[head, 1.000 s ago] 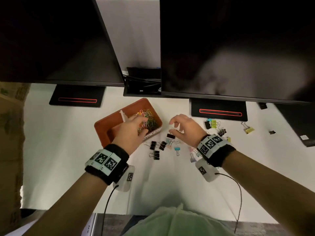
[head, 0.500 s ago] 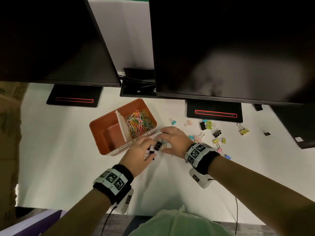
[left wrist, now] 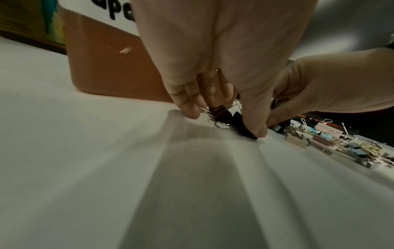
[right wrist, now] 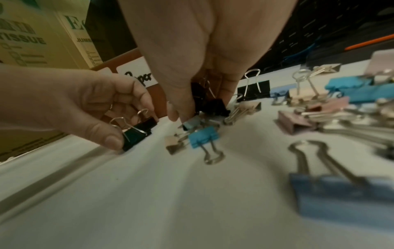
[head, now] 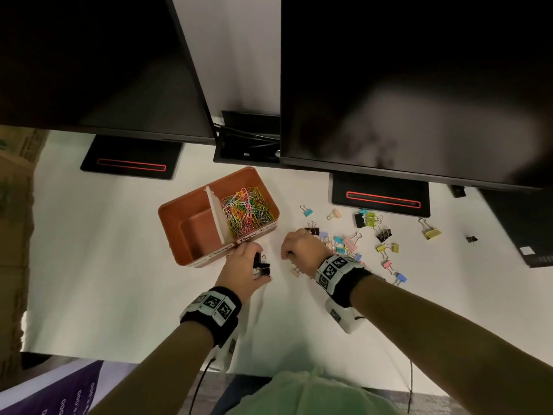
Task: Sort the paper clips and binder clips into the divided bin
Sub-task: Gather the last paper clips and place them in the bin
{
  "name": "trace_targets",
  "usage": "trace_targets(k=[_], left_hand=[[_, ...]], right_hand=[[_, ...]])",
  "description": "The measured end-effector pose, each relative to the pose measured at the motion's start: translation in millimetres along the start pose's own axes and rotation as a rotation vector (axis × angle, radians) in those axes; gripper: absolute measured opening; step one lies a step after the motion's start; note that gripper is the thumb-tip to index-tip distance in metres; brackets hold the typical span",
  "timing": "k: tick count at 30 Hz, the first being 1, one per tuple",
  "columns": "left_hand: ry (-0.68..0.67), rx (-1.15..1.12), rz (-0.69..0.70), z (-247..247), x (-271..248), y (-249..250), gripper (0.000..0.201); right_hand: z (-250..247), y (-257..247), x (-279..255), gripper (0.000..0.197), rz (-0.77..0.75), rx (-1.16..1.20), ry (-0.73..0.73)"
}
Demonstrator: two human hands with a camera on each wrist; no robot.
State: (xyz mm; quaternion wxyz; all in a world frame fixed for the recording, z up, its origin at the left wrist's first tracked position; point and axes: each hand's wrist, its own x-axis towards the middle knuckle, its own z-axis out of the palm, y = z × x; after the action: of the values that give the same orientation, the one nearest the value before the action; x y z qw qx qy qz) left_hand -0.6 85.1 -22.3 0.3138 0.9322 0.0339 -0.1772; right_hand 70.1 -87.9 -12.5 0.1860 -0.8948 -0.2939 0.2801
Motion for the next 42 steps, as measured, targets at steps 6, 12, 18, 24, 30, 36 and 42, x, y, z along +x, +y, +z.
trace_targets(k=[6,12,18,24,30,36,42], left_hand=[[-0.07,-0.094,0.023,0,-2,-3,0.038],[-0.053,-0.19,-0.035,-2,-2,-4,0.028],[-0.019,-0.23,0.042,-13,-13,6,0.015],[0.17,-0.324,0.139,-58,-37,11,0.017],[0.457,-0.252,0.088,-122,-48,-16,0.021],[0.395,-0.378,-0.061,-147,-49,-26,0.034],[0.291,-0.233,0.241,-116,-54,7,0.019]], right_hand=[[-10,14,-16,0.013,0.013,0.147,0.148],[-27,26,-38,0.011,0.067,0.211,0.264],[-38,16,-55,0.012,0.043,0.219,0.305],[-52,-23,-42,0.012,-0.116,0.24,0.374],[-61,-103,7,0.011,-0.297,0.299,0.366],[-53,-147,47,0.03,-0.267,0.354,0.27],[-52,-72,0,0.015,-0.118,0.318,0.4]])
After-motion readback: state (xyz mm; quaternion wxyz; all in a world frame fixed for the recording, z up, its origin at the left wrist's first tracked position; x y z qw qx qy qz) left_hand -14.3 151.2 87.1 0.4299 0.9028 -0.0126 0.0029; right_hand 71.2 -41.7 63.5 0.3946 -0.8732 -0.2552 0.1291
